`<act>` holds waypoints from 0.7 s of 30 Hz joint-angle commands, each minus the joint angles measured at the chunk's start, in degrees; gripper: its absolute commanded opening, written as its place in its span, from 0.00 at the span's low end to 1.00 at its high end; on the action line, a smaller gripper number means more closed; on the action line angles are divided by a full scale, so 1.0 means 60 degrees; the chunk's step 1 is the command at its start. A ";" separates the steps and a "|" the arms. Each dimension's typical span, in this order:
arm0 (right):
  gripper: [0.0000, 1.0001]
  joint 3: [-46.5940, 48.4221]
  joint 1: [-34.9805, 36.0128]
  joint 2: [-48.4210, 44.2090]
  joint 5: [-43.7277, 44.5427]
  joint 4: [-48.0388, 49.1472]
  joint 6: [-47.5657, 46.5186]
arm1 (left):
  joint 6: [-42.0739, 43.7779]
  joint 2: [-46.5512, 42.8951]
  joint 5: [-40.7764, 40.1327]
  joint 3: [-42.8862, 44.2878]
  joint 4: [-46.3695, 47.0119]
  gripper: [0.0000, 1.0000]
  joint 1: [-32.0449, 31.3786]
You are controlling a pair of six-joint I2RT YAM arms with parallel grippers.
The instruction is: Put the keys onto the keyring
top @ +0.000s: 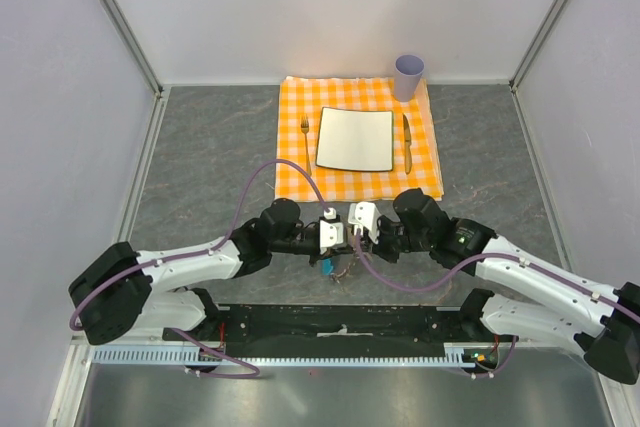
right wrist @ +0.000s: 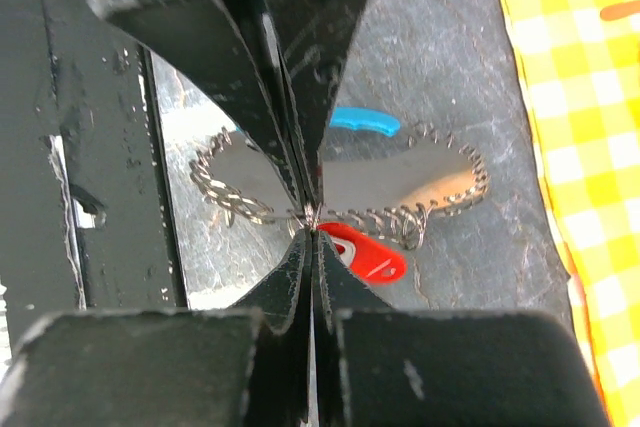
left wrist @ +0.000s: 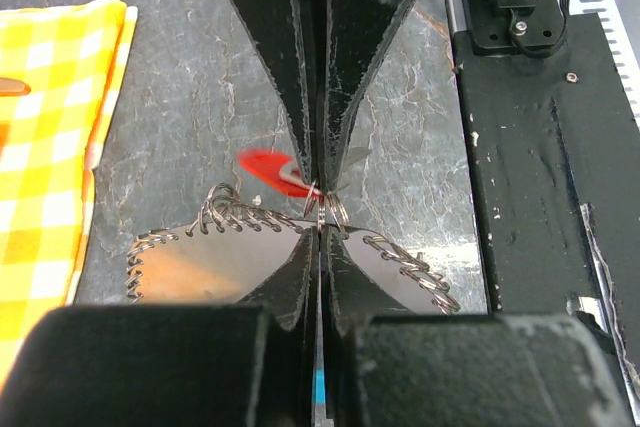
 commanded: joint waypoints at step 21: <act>0.00 0.0565 0.0109 -0.0315 0.1508 -0.0539 -0.0400 | 0.0304 -0.0551 -0.0991 0.0141 0.0329 0.02 -0.0027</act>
